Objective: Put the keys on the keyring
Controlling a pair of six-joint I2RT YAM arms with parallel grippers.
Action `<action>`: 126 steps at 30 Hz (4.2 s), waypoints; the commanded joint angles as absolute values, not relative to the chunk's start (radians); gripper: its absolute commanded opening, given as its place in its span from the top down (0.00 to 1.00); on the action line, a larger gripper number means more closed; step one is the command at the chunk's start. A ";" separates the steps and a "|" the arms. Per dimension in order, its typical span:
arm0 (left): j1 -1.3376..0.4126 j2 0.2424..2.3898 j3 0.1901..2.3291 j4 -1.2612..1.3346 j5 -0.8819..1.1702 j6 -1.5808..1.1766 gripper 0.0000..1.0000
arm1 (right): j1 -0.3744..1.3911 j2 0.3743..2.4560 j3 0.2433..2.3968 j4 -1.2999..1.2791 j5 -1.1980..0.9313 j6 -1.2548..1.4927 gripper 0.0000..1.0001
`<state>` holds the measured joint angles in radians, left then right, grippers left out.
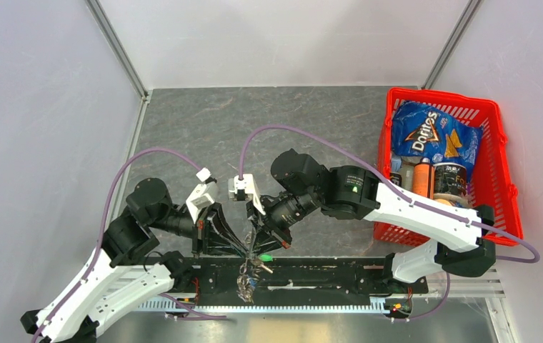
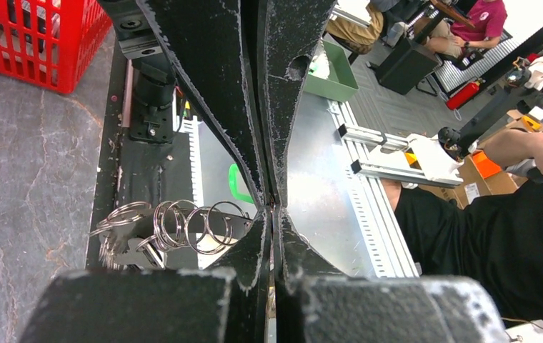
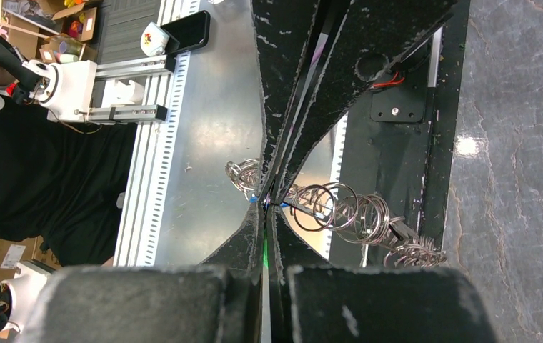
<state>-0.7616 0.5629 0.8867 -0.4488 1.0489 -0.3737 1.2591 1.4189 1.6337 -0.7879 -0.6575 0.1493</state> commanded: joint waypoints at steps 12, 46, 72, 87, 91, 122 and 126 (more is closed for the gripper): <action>-0.766 0.494 0.914 -0.421 0.871 -0.253 0.98 | 1.258 1.295 1.580 -0.601 -0.618 0.167 0.67; -0.767 0.436 0.876 -0.161 0.868 -0.386 0.98 | 1.258 1.243 1.528 -0.496 -0.515 0.153 0.89; -0.767 0.417 0.867 -0.073 0.779 -0.414 0.98 | 1.257 1.169 1.358 -0.324 -0.555 0.222 1.00; -0.767 0.414 0.859 -0.054 0.777 -0.425 0.98 | 1.258 1.155 1.361 -0.302 -0.507 0.223 0.65; -0.767 0.410 0.858 -0.050 0.775 -0.428 0.98 | 1.258 1.155 1.375 -0.301 -0.489 0.220 0.62; -0.766 0.396 0.841 -0.026 0.757 -0.446 0.98 | 1.259 1.209 1.436 -0.292 -0.486 0.203 1.00; -0.767 0.396 0.844 -0.017 0.759 -0.456 0.98 | 1.264 1.218 1.448 -0.323 -0.499 0.193 1.00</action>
<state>-0.7654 0.4053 0.8345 -0.0986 0.7742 -0.4198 1.2587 1.2045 1.3930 -0.3225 -0.4808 0.2089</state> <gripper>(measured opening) 0.022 0.009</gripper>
